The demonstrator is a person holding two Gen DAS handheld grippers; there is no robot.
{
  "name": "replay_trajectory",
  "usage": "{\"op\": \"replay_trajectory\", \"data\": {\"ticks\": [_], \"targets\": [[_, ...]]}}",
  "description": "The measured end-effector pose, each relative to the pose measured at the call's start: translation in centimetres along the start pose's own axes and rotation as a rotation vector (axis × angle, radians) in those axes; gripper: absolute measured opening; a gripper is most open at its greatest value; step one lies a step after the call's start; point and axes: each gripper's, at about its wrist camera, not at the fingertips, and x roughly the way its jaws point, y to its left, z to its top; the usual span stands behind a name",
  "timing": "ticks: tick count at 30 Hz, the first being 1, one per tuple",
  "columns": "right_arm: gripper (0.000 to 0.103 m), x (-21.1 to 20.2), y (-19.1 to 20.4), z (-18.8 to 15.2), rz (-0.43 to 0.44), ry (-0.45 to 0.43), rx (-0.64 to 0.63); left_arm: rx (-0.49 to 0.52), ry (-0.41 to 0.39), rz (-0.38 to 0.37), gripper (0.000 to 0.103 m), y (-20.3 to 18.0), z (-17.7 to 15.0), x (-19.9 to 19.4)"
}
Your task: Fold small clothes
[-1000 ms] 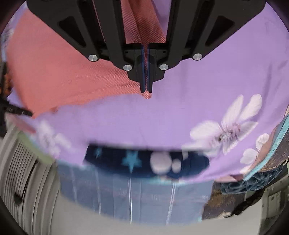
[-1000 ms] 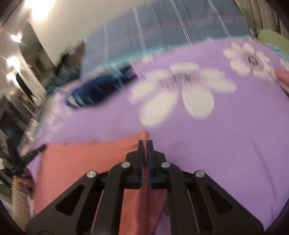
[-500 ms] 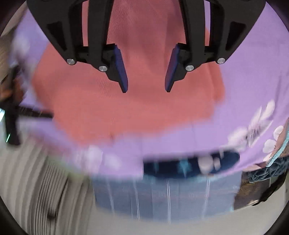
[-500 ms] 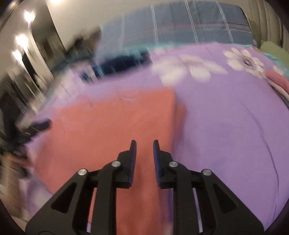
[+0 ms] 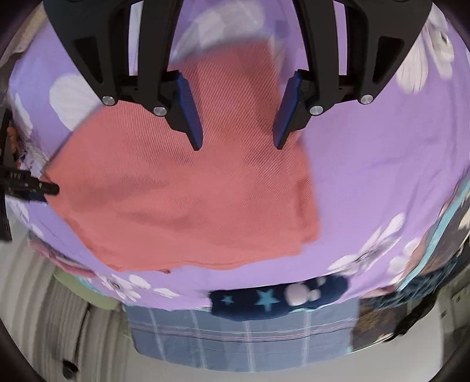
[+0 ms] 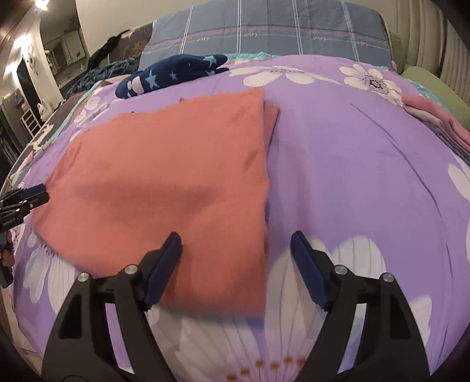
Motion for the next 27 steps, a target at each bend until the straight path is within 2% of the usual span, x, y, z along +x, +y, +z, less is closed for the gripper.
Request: {"op": "replay_trajectory", "data": {"ticks": [2,4,5,6,7,8,10,13,14,15,16,18,19,20,22,23,25,26,27], "targets": [[0.074,-0.8,-0.6,-0.8,0.024,-0.015,0.032,-0.04,-0.011,-0.002,0.051,1.1,-0.9,-1.4],[0.066,-1.3,-1.2,-1.1,0.032,-0.024,0.072,-0.06,-0.034,-0.005,0.047,2.2,-1.9,-2.8],[0.057,-1.5,-1.6,-1.1,0.026,-0.028,0.1,-0.064,-0.036,-0.003,0.031,2.5,-2.2,-3.2],[0.039,-1.8,-2.1,-1.1,0.024,-0.038,0.137,-0.079,-0.022,-0.007,0.015,3.0,-2.7,-3.5],[0.027,-2.0,-2.6,-1.1,0.04,-0.046,0.174,-0.092,-0.012,-0.012,0.011,3.2,-2.9,-3.5],[0.01,-2.2,-2.9,-1.1,0.063,-0.052,0.211,-0.107,-0.003,-0.023,0.01,3.6,-3.3,-3.6],[0.008,-3.0,-3.2,-1.2,0.107,-0.076,0.259,-0.099,0.002,-0.041,0.011,3.6,-4.1,-3.8],[0.008,-3.5,-2.0,-1.3,0.128,-0.082,0.213,-0.035,0.0,-0.09,0.011,2.6,-4.6,-3.9],[0.008,-3.5,-1.6,-1.3,0.153,-0.079,0.202,-0.008,0.006,-0.103,0.016,2.1,-4.6,-3.6],[0.008,-3.4,-1.3,-1.4,0.178,-0.073,0.197,0.007,0.011,-0.108,0.026,1.8,-4.5,-3.3],[0.009,-3.3,-1.1,-1.5,0.191,-0.066,0.195,0.017,0.022,-0.11,0.03,1.7,-4.4,-2.7],[0.009,-2.6,-0.9,-1.6,0.169,-0.043,0.193,0.004,0.046,-0.12,0.031,1.8,-4.3,-1.4],[0.009,-1.9,-1.0,-2.0,0.13,-0.019,0.199,-0.01,0.059,-0.123,0.032,2.0,-4.4,-0.6],[0.004,-1.6,-1.1,-2.2,0.085,-0.013,0.201,-0.01,0.048,-0.125,0.031,2.1,-4.6,-0.5],[0.003,-1.9,-1.2,-2.8,0.013,-0.029,0.186,-0.016,0.045,-0.117,0.024,2.3,-4.9,-0.8],[0.003,-2.2,-1.4,-2.9,-0.006,-0.033,0.186,-0.021,0.052,-0.108,0.016,2.4,-5.0,-1.0],[0.004,-2.6,-1.8,-2.8,-0.015,-0.036,0.19,-0.006,0.067,-0.079,0.01,2.4,-5.3,-1.4],[0.008,-2.7,-2.1,-2.8,-0.025,-0.034,0.194,0.002,0.076,-0.063,0.002,2.3,-5.5,-1.6],[0.01,-2.9,-2.3,-2.7,-0.025,-0.035,0.198,0.01,0.089,-0.03,0.0,2.4,-5.7,-1.8]]}}
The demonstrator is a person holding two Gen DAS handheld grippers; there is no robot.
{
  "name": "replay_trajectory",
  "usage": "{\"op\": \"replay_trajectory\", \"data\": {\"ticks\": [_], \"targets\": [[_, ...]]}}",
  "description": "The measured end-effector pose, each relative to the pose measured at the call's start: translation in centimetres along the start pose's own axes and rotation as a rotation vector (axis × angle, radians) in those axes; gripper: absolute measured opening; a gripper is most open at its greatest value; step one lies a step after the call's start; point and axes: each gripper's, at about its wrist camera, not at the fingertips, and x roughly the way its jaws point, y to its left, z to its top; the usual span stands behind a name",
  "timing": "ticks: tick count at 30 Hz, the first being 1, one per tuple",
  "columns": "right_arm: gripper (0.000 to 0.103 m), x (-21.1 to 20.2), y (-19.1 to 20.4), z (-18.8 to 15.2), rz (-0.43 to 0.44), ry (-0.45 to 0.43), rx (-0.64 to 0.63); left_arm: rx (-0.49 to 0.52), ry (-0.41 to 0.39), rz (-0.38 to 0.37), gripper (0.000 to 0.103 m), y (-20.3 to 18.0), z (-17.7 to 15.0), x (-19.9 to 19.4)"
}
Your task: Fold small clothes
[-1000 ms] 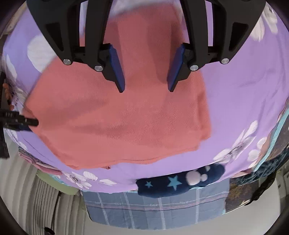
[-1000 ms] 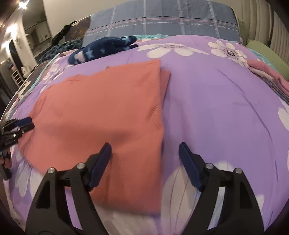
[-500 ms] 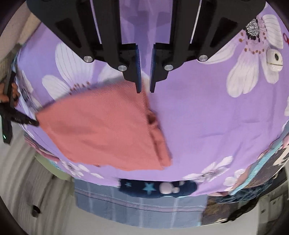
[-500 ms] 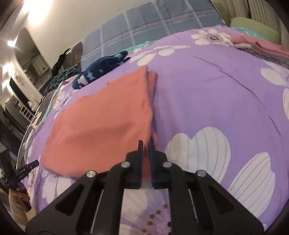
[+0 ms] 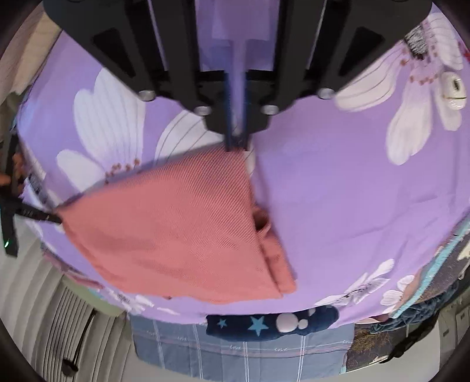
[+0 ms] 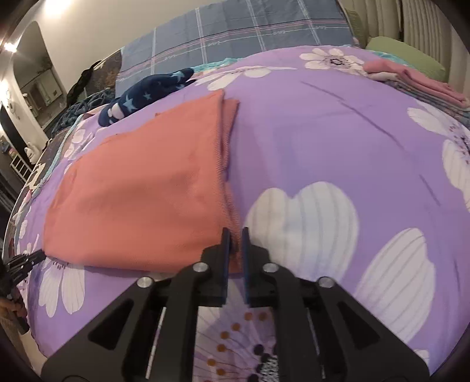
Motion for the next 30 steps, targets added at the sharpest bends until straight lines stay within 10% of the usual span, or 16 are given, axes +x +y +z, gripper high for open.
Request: {"op": "replay_trajectory", "data": {"ticks": [6,13,19,26,30], "targets": [[0.01,-1.4,0.0,0.9,0.11,-0.04,-0.007,-0.003,-0.084,0.136,0.0,0.4,1.9,-3.4],[0.007,0.9,-2.3,0.4,0.217,0.069,0.091,0.226,-0.147,-0.202,0.006,-12.3,8.3,-0.5],[0.011,-1.0,-5.3,3.7,0.192,0.002,0.09,0.509,-0.06,-0.366,0.041,-27.4,9.5,6.2],[0.011,3.3,-6.4,10.7,0.337,0.04,0.06,0.686,-0.056,-0.252,0.057,-34.4,8.6,8.8],[0.035,7.9,-4.9,14.0,0.404,0.144,0.039,0.637,-0.03,-0.272,0.061,-33.5,8.8,9.1]]}}
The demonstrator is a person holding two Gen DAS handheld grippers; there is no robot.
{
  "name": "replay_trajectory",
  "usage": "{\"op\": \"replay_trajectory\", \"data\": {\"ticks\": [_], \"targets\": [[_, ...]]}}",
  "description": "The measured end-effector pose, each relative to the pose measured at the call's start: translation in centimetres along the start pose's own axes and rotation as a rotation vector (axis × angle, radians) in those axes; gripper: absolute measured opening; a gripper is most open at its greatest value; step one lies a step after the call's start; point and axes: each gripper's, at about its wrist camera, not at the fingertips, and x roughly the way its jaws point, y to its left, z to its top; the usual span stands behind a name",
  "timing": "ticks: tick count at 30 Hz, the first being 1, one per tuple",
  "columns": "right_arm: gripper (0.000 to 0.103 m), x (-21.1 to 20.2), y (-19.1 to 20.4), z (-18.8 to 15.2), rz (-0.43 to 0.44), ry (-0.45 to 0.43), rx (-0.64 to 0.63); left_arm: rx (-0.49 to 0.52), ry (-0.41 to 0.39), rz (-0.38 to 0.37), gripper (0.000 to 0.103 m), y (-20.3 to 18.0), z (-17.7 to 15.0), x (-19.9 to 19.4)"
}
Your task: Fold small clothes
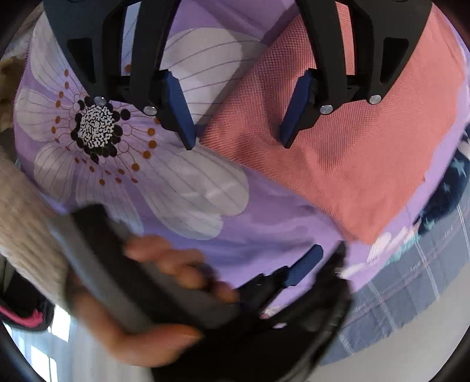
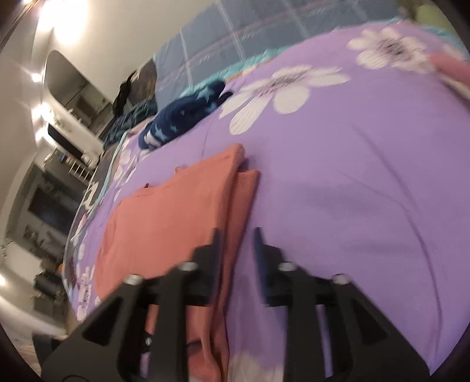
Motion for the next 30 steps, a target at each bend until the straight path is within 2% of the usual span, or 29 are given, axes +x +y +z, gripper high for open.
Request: {"op": "replay_trajectory", "data": {"ticks": [2,4,6,7,8,9,10,12,14,17,22,30], "targets": [[0.036,2.1,-0.1,1.4,0.024,0.04,0.005,-0.033,0.004,-0.022,0.06,0.6,-0.2,0.0],[0.036,4.3,-0.5,2.7,0.04,0.08,0.017,-0.045,0.003,-0.026,0.054,0.8,-0.3,0.0],[0.036,5.5,-0.9,3.3,0.076,0.107,0.039,-0.046,0.0,-0.041,0.037,0.8,0.1,0.3],[0.034,6.0,-1.0,3.7,0.079,0.104,0.051,-0.052,-0.005,-0.061,0.032,0.7,-0.1,0.2],[0.014,6.2,-1.0,3.9,0.069,0.093,0.053,-0.062,-0.013,-0.092,0.025,0.6,-0.3,-0.1],[0.008,5.9,-0.8,4.3,0.073,0.072,0.053,-0.071,-0.026,-0.12,0.019,0.8,-0.4,-0.3],[0.007,5.4,-0.5,4.4,0.096,0.049,0.052,-0.087,-0.035,-0.16,0.017,1.1,-0.6,-0.4],[0.007,4.3,0.6,4.6,0.106,-0.005,0.002,-0.113,-0.037,-0.199,0.017,1.1,-1.0,-0.5],[0.007,4.1,1.5,4.5,0.062,-0.021,-0.055,-0.126,-0.035,-0.225,0.017,1.3,-1.3,-0.4],[0.007,6.1,-0.1,4.5,0.014,0.021,-0.008,-0.12,-0.038,-0.236,0.018,1.2,-1.4,-0.3],[0.008,6.4,-1.9,4.4,0.066,0.017,0.049,-0.099,-0.04,-0.239,0.025,0.4,-1.5,-0.6],[0.008,6.8,-0.6,4.3,-0.065,-0.003,-0.064,-0.11,-0.042,-0.261,0.026,1.9,-1.1,0.2]]}}
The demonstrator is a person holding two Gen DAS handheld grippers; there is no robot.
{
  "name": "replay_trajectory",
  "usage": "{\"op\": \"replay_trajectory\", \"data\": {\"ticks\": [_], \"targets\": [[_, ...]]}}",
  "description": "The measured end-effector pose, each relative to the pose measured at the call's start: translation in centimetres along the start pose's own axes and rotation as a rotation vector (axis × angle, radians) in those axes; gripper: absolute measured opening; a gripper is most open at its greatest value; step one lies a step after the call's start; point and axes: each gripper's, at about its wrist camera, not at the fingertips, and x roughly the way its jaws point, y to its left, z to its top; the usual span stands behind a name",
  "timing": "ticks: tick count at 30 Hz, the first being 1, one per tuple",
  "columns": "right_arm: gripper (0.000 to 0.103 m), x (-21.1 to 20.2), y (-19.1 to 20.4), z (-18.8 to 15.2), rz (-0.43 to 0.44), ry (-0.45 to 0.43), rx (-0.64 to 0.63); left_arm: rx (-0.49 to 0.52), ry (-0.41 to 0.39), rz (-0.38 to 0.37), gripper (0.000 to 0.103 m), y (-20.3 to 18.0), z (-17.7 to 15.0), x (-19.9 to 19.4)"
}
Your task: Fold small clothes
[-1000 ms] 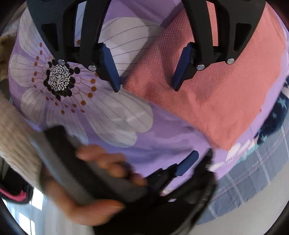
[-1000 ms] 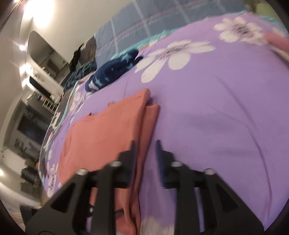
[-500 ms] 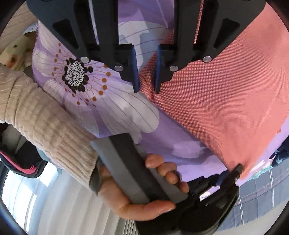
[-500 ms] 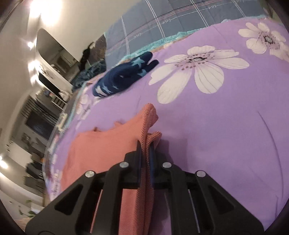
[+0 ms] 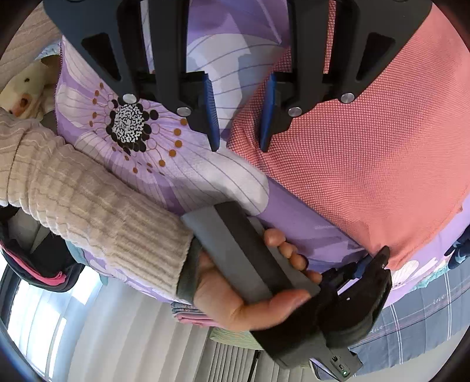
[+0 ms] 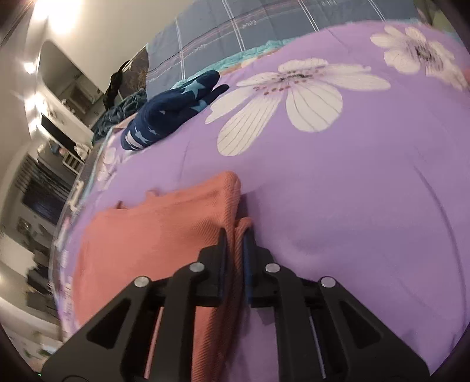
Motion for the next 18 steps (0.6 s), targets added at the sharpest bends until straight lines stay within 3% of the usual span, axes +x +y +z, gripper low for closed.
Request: {"op": "replay_trajectory", "data": {"ticks": [4,7,8,10,11,12,15,18], "targets": [[0.016,-1.6,0.2,0.0,-0.08,-0.057,0.011,0.05,-0.002,0.062,0.027,-0.9,0.3,-0.5],[0.019,-4.2,1.8,-1.0,-0.193,-0.095,-0.089,0.148,-0.023,0.099,0.033,-2.9,0.5,-1.0],[0.02,-4.9,1.9,-1.4,-0.19,-0.095,-0.102,0.18,-0.016,0.119,0.033,-3.4,0.4,-0.7],[0.024,-6.5,2.2,-2.4,-0.181,-0.096,-0.114,0.2,0.022,0.169,0.026,-3.7,0.4,0.3],[0.026,-7.3,2.2,-2.9,-0.187,-0.1,-0.117,0.195,0.029,0.191,0.012,-3.5,0.6,0.7],[0.027,-7.9,2.2,-3.3,-0.194,-0.104,-0.118,0.185,0.032,0.197,0.008,-3.4,0.8,0.8],[0.028,-10.2,1.9,-4.6,-0.198,-0.125,-0.092,0.107,0.002,0.113,0.004,-2.3,1.9,0.0],[0.028,-12.6,1.7,-5.4,-0.194,-0.168,-0.052,0.095,-0.011,0.095,0.005,-2.3,2.1,-0.1]]}}
